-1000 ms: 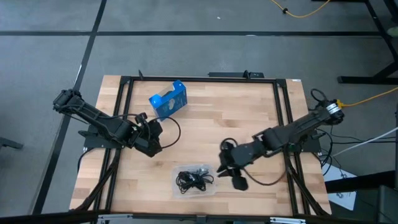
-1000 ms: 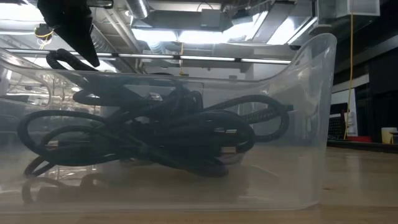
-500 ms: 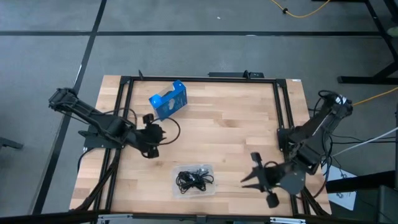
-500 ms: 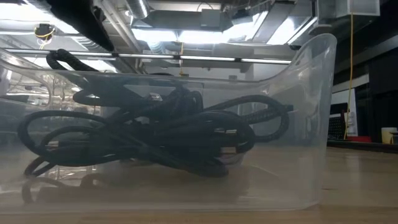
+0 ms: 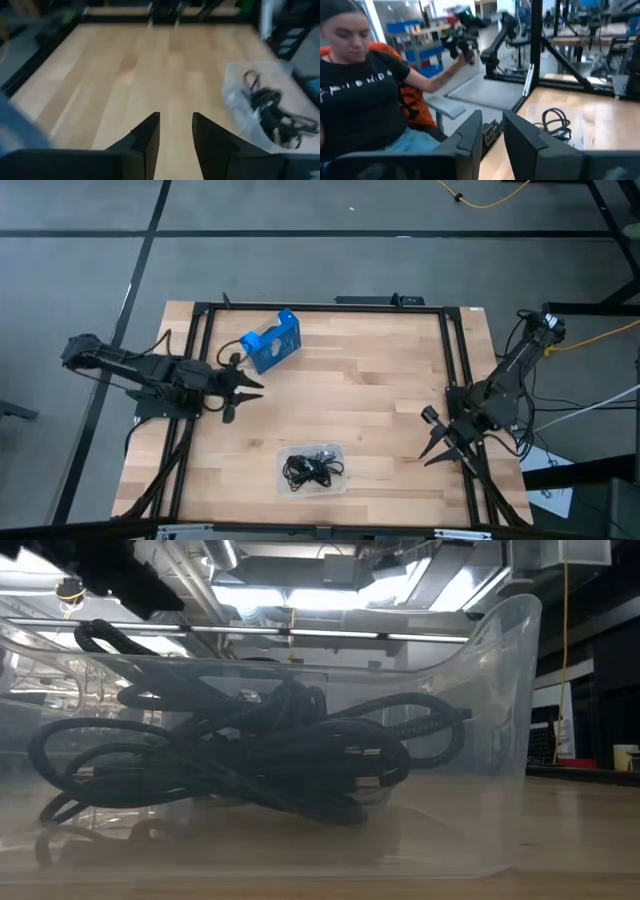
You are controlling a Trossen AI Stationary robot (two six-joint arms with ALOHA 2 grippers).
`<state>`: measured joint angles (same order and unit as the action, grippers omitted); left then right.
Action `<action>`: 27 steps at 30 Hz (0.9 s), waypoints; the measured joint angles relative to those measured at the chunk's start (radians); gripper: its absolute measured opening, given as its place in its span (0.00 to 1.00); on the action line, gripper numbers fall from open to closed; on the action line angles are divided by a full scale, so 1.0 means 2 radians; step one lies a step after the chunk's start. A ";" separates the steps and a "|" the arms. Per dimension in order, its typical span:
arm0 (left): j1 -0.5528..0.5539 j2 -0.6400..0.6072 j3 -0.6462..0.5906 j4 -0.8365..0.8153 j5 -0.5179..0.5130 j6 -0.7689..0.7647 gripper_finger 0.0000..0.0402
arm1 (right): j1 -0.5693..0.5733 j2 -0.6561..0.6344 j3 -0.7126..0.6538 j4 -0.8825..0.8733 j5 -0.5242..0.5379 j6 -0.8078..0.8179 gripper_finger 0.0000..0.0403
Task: Pick and place USB-C Cables
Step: Return to Home Position
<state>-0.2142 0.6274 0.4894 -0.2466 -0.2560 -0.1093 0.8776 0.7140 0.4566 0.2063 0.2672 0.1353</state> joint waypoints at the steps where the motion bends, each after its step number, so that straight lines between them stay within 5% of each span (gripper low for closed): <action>1: 0.009 -0.011 -0.016 0.026 0.021 0.006 0.27 | 0.000 -0.013 -0.017 0.016 -0.001 -0.002 0.20; 4: 0.034 -0.041 -0.055 0.070 0.051 0.003 0.27 | 0.000 -0.049 -0.055 0.037 -0.019 -0.005 0.20; 13: 0.083 -0.099 -0.150 0.170 0.030 -0.022 0.27 | -0.013 -0.127 -0.122 0.060 -0.117 -0.009 0.20; 27: 0.088 -0.162 -0.241 0.261 0.019 -0.018 0.27 | -0.044 -0.209 -0.184 0.076 -0.171 -0.006 0.20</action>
<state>-0.0372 0.3036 0.0082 0.2761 -0.2175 -0.1461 0.7888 0.2957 0.0895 0.3585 -0.0758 0.1231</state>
